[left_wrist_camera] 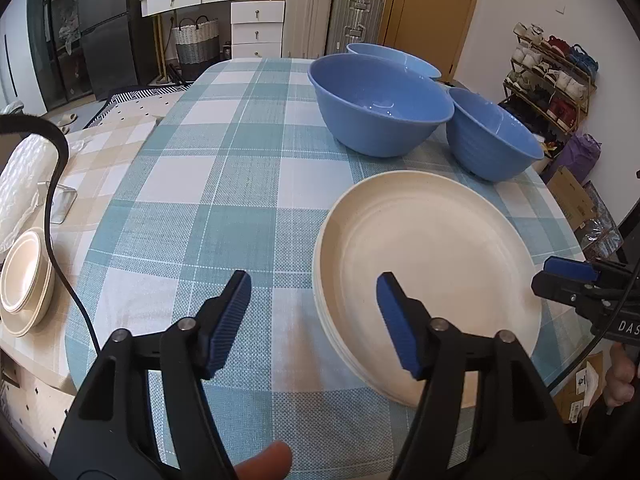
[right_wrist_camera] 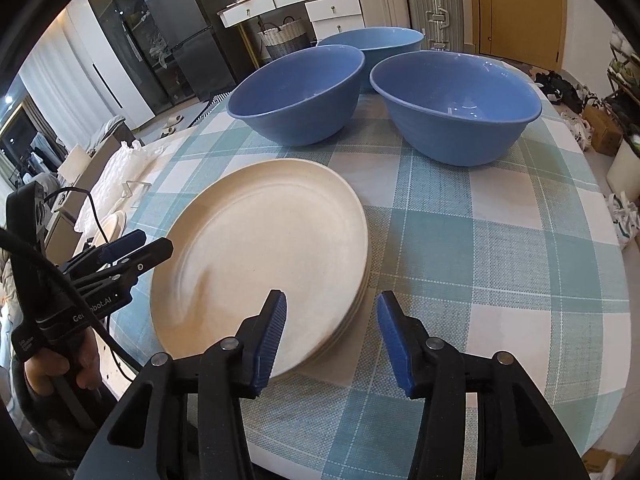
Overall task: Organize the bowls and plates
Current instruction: 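Lower the cream plate onto the other plate and open both grippers, then move both tools past the plates to the rim of a blue bowl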
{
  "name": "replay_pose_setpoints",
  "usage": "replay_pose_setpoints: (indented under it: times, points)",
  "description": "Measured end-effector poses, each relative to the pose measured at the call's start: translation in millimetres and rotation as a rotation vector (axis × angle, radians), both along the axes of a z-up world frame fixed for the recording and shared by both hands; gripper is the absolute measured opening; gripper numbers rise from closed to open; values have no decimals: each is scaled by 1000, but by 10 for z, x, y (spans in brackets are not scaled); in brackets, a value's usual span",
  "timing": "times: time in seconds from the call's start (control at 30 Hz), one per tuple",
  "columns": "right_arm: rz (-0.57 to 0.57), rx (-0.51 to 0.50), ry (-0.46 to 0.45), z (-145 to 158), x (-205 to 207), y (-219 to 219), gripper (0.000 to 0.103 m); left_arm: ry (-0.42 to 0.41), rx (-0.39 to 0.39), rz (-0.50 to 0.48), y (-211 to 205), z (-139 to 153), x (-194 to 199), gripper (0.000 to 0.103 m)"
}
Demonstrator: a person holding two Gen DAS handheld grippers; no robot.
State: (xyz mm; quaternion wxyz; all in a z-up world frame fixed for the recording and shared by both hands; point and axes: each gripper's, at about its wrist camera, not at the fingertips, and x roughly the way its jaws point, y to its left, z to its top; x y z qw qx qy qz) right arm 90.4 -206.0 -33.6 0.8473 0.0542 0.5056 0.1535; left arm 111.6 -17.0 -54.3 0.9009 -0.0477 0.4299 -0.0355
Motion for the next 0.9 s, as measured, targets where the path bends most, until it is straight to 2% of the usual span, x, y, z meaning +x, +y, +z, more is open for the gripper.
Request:
replay_pose_setpoints:
  times: [0.07,0.27,0.57,0.63,0.7,0.73,0.9]
  points:
    - [11,7,-9,21,-9,-1,60,-5,-5,-3,5,24,-4,74]
    - [37,29,-43,103,-28,-3,80,-10,-8,-34,-24,91,-4,78]
    - [54,47,-58,155,86,-101,85,-25,-19,-63,-43,224,44,85]
    - [63,37,-65,166,115,-108,85,-32,-1,-66,-52,266,60,86]
    - [72,36,-70,180,150,-116,85,-37,-4,-64,-46,305,77,99]
    - [78,36,-68,179,168,-119,86,-42,-8,-65,-39,321,84,100]
    - [96,23,-68,175,261,-127,86,-47,-13,-58,-13,361,144,100]
